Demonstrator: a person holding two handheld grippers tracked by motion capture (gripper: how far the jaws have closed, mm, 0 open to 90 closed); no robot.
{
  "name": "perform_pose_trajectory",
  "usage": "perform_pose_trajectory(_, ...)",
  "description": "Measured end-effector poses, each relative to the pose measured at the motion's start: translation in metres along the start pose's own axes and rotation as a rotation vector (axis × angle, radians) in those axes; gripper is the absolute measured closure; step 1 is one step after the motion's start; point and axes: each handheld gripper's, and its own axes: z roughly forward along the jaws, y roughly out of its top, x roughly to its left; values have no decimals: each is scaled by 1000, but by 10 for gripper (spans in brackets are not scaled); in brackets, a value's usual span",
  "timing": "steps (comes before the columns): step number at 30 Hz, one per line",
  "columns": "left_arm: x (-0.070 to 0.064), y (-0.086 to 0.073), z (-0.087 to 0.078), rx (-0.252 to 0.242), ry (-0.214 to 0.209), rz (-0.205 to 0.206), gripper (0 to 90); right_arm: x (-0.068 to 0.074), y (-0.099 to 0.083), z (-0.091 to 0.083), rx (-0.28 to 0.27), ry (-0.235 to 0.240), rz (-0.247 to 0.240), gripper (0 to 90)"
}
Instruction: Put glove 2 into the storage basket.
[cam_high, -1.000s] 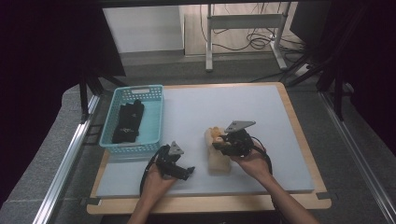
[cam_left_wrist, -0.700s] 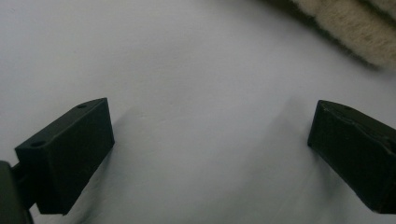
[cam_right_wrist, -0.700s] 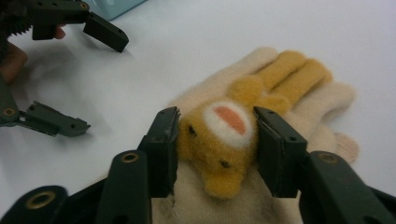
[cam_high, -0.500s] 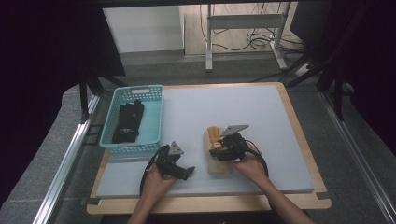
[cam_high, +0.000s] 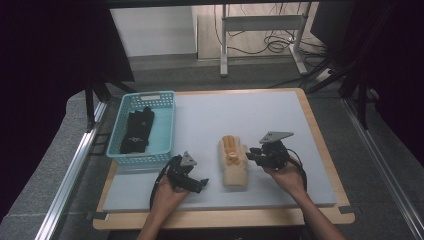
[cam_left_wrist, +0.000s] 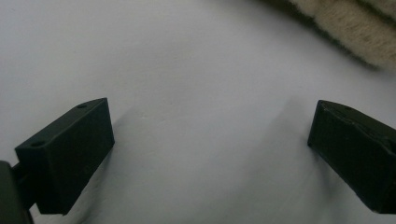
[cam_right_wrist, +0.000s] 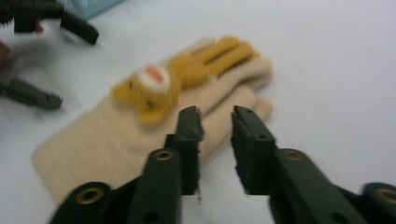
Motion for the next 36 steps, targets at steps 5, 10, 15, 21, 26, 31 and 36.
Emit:
perform_pose_trajectory(5, 0, 0, 0, 0, 0, 0, 6, 3, -17, 2, 30, 23, -3, 776)
perform_pose_trajectory(10, 0, 0, 0, 0, 0, 0, 6, 9, -27, 9, 67, 16, -29, 776)
perform_pose_trajectory(15, 0, 0, 0, 1, -1, 0, 6, 14, -35, 11, 91, 31, -30, 776)
perform_pose_trajectory(21, 0, 0, -1, 1, 0, -6, 11, 22, -38, 17, 98, 57, -46, 775)
perform_pose_trajectory(26, 0, -5, -8, 19, 8, -9, 11, 27, -37, 26, 98, 77, -48, 775)
perform_pose_trajectory(31, 7, -16, -19, 33, 26, -26, 10, 34, -34, 32, 87, 88, -57, 762)
perform_pose_trajectory(36, 17, -26, -26, 23, 45, -44, 0, 44, -28, 42, 82, 97, -78, 742)
